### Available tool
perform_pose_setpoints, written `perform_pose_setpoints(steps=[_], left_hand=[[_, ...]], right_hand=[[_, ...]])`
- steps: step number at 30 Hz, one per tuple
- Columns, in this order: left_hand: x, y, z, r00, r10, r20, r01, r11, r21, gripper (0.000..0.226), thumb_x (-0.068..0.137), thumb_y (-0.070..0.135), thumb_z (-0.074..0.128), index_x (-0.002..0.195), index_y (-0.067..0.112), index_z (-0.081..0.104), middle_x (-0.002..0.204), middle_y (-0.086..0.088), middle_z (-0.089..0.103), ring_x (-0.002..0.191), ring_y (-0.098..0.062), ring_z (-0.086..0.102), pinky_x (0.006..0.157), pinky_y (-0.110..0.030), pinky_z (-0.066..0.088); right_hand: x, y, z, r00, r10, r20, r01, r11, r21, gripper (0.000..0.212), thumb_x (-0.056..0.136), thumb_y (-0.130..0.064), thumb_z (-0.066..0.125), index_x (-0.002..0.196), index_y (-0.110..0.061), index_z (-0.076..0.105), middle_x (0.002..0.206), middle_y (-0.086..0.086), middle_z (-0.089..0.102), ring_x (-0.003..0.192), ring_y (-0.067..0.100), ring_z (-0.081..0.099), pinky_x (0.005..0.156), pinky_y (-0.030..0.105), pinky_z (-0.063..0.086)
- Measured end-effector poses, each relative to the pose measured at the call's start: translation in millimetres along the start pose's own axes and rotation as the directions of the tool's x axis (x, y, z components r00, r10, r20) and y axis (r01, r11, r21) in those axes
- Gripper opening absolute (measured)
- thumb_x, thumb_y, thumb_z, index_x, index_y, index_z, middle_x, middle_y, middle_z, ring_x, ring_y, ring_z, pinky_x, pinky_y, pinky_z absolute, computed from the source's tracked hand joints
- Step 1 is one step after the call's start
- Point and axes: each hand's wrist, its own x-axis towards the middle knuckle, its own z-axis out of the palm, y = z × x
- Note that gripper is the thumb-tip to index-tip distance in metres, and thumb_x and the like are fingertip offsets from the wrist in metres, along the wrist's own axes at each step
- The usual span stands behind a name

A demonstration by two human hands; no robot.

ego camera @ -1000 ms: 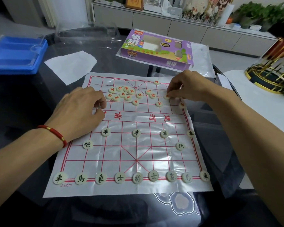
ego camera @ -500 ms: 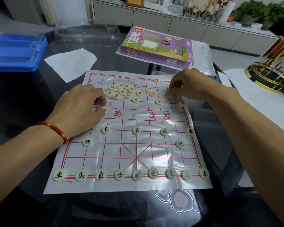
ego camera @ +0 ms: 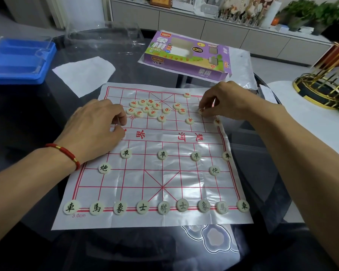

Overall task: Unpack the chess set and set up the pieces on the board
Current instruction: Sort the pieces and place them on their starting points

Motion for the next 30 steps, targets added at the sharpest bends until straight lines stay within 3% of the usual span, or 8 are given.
perform_pose_setpoints(steps=[5,9,13,30], left_hand=[[-0.4,0.6,-0.7,1.0,-0.001,0.003,0.001,1.0,-0.003,0.013,0.089,0.026,0.068,0.099,0.029,0.062,0.1,0.006,0.058,0.096,-0.015,0.05,0.09,-0.043,0.052],[-0.2,0.5,-0.9,1.0,-0.006,0.006,0.006,1.0,0.004,0.013,0.089,0.026,0.068,0.1,0.028,0.062,0.1,0.005,0.058,0.096,-0.015,0.05,0.09,-0.043,0.051],[0.5,-0.2,-0.3,1.0,-0.001,0.004,0.001,1.0,0.008,0.013,0.089,0.026,0.068,0.1,0.029,0.062,0.099,0.006,0.058,0.095,-0.015,0.05,0.089,-0.042,0.051],[-0.5,0.9,-1.2,1.0,0.005,0.009,-0.005,1.0,0.006,0.012,0.09,0.025,0.067,0.098,0.03,0.059,0.1,0.005,0.057,0.097,-0.016,0.05,0.089,-0.043,0.051]], right_hand=[[0.0,1.4,-0.4,1.0,0.026,0.013,-0.026,1.0,0.013,0.031,0.085,-0.03,0.078,0.114,-0.018,0.075,0.099,-0.004,0.071,0.085,0.014,0.068,0.084,0.032,0.06],[-0.2,3.7,-1.5,0.998,0.024,0.06,-0.026,0.999,0.037,0.033,0.086,-0.025,0.079,0.118,-0.026,0.072,0.096,-0.011,0.068,0.082,0.008,0.067,0.083,0.029,0.059],[-0.6,2.6,-0.6,0.999,0.007,0.041,-0.008,1.0,0.021,0.03,0.087,-0.018,0.078,0.117,-0.022,0.074,0.097,-0.008,0.067,0.082,0.007,0.065,0.084,0.028,0.058],[0.0,4.2,0.8,1.0,0.006,0.021,-0.006,1.0,-0.003,0.03,0.086,-0.023,0.079,0.115,-0.02,0.074,0.101,-0.003,0.072,0.085,0.013,0.069,0.085,0.036,0.061]])
